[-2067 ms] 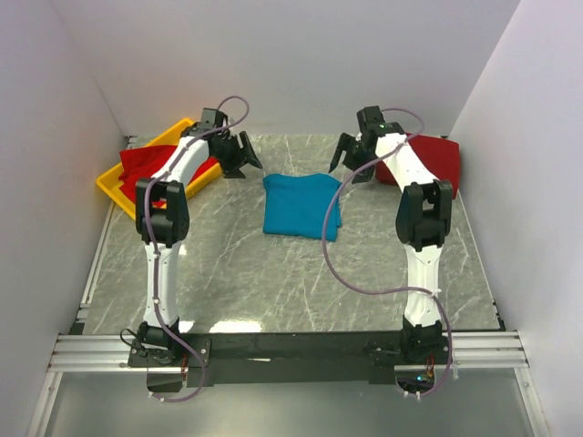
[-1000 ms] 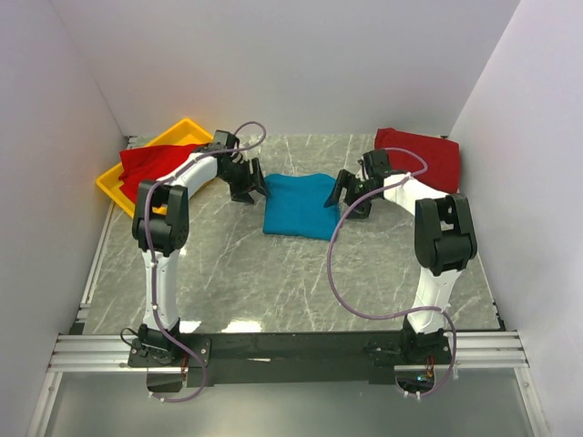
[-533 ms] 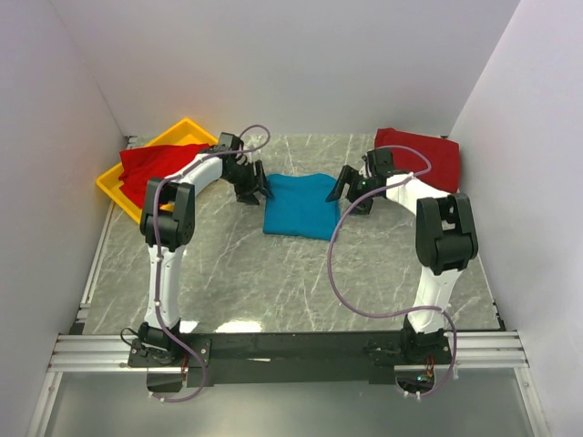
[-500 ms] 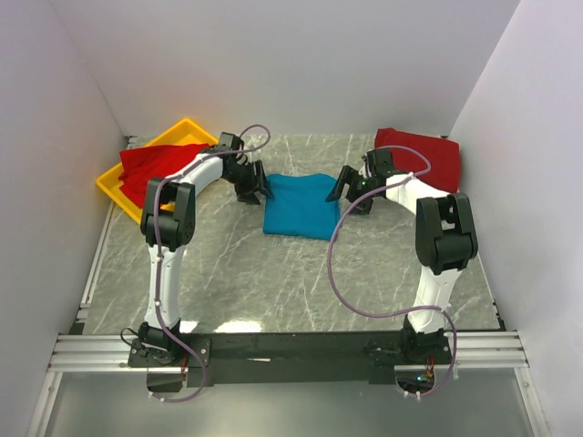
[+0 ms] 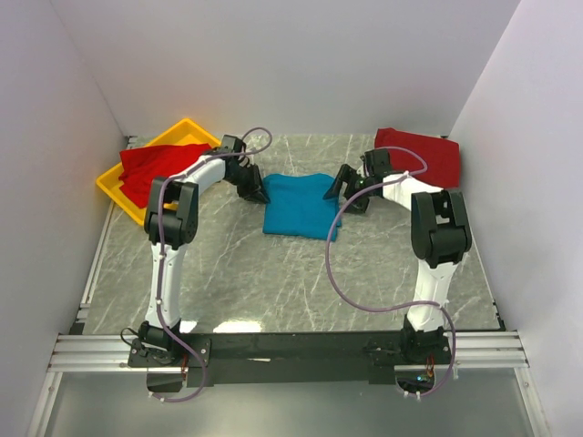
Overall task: Fold and stack the t-shirts
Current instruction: Neatly place the folded tshirt to the corner
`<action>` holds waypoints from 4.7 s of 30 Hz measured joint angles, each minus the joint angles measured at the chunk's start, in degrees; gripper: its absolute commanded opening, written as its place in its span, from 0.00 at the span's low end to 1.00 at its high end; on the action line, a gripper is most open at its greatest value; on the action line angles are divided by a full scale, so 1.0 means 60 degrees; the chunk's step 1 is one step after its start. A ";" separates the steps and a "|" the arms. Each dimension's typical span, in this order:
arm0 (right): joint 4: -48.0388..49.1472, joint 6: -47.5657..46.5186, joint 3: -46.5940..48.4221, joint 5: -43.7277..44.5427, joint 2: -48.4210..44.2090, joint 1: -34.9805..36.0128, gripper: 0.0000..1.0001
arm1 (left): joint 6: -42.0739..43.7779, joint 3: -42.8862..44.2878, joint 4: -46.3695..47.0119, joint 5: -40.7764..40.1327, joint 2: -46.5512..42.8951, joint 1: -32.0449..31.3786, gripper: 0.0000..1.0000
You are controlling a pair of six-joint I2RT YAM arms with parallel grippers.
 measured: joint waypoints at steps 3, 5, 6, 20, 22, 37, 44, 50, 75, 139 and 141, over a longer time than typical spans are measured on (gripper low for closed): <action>0.0171 0.0135 0.0157 0.0004 0.0160 0.0000 0.88 | -0.0011 0.0000 0.0036 0.0076 0.0098 -0.0007 0.07; 0.0317 0.0208 0.0277 0.0000 0.0288 0.0000 0.88 | -0.0033 0.0000 0.0051 0.0120 0.0117 -0.0004 0.04; 0.0390 0.0251 0.0335 -0.0018 0.0353 0.0000 0.88 | -0.0033 0.0000 0.0055 0.0120 0.0117 -0.0004 0.03; 0.1344 0.0882 0.1734 -0.0506 0.1705 0.0171 0.73 | -0.0040 0.0000 0.0073 0.0200 0.0149 0.0000 0.00; 0.1377 0.0878 0.1865 -0.0488 0.1840 0.0215 0.69 | -0.0051 0.0000 0.0098 0.0288 0.0182 0.0007 0.00; 0.0157 -0.0018 0.3719 -0.0306 0.2790 0.1005 0.58 | -0.0178 0.0510 -0.0073 0.0769 0.0572 0.0025 0.00; -0.0525 -0.0382 0.3989 -0.0055 0.2954 0.1373 0.22 | -0.0222 0.0579 -0.0109 0.0769 0.0605 0.0022 0.14; -0.1107 -0.0619 0.4248 0.0368 0.2958 0.1377 0.00 | -0.0342 0.0583 -0.0047 0.0863 0.0561 0.0080 0.38; -0.5220 -0.3421 0.6991 0.5971 0.2240 0.1311 0.00 | -0.0226 -0.1534 -0.0044 -0.0397 -0.1209 0.0922 0.53; -0.4852 -0.4725 0.9384 0.5912 0.0736 -0.1978 0.00 | -0.0204 -0.2328 0.0565 -0.0058 -0.1512 0.1235 0.52; -0.4852 -0.4739 0.9428 0.5963 0.0852 -0.2000 0.00 | -0.0204 -0.2364 0.0583 -0.0058 -0.1534 0.1239 0.52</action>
